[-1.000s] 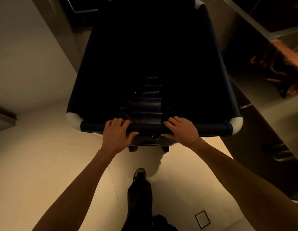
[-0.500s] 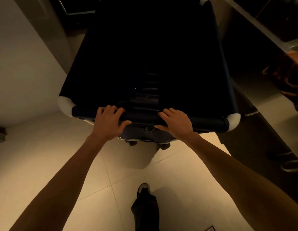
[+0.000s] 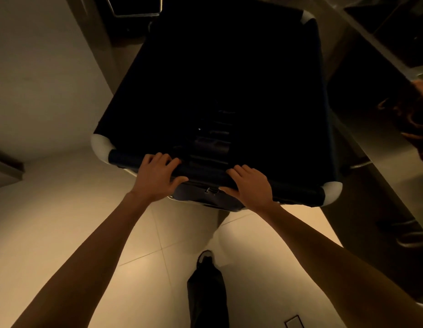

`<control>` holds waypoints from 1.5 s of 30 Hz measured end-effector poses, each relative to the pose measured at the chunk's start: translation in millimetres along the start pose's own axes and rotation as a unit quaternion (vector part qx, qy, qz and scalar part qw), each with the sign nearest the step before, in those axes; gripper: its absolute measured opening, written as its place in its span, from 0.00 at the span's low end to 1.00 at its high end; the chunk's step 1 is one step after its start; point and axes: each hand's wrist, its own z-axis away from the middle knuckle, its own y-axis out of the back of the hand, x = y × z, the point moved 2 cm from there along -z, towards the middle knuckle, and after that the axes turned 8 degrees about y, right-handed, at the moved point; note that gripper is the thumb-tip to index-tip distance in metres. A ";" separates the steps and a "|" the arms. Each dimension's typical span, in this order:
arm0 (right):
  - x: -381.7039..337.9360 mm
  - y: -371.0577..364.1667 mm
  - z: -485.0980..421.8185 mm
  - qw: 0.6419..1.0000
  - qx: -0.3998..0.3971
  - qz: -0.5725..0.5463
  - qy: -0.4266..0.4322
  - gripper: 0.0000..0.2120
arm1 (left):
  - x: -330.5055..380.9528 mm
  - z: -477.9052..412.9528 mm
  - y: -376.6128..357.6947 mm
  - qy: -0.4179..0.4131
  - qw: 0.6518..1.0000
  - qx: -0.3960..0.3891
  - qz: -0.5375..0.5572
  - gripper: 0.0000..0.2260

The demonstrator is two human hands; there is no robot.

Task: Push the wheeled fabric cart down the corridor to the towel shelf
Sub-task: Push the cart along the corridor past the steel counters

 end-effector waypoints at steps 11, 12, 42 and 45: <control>-112.1 36.6 107.9 1.000 0.005 0.000 0.004 0.20 | 18.1 163.6 3.5 0.015 1.000 -0.011 -0.013 0.27; -121.5 40.7 119.8 1.000 0.003 0.000 0.003 0.20 | 21.3 179.7 2.2 0.015 1.000 -0.009 -0.010 0.27; -190.7 96.8 308.8 0.996 -0.001 0.021 0.082 0.23 | 125.8 387.1 -13.1 0.063 0.997 0.018 0.043 0.25; -154.8 97.8 316.4 0.994 -0.019 0.010 0.104 0.23 | 157.2 374.0 -20.4 0.077 0.996 0.019 0.050 0.25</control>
